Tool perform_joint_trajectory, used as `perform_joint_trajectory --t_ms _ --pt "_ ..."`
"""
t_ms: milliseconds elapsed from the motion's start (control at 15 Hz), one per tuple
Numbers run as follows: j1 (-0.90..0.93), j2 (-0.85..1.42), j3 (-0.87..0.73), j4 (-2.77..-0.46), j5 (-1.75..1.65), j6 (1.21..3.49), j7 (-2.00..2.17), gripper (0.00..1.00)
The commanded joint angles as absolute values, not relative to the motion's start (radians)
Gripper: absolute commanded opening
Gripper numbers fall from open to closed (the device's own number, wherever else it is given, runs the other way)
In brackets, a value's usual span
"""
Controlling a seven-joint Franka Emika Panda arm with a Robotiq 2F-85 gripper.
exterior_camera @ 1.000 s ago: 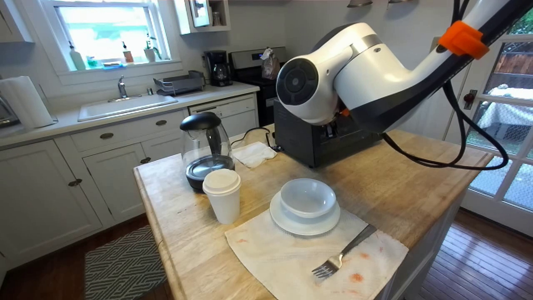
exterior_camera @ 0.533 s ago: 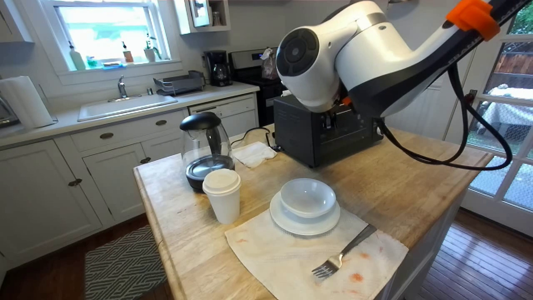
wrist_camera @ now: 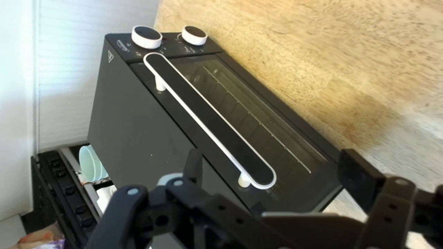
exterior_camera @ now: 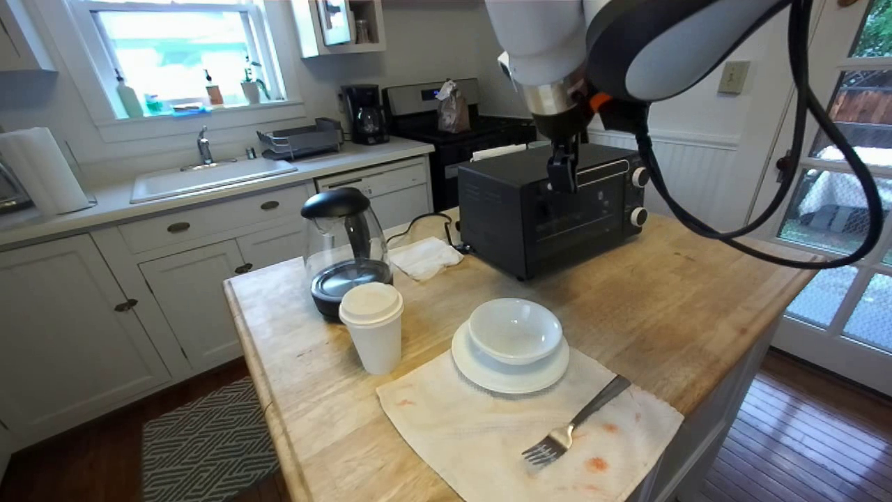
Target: Pick up the white bowl from the oven tray and put it on the white bowl on the white plate, close the oven door fully
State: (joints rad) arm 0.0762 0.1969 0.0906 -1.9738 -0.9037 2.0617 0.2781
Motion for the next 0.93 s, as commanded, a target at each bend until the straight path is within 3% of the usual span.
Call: perform_joint_trajectory --t_ms 0,867 --pt "0.065 0.102 0.073 -2.01 -0.802 2.078 0.277 1.0" --pt "0.043 -0.111 0.036 -2.044 -0.587 1.904 0.512 1.0"
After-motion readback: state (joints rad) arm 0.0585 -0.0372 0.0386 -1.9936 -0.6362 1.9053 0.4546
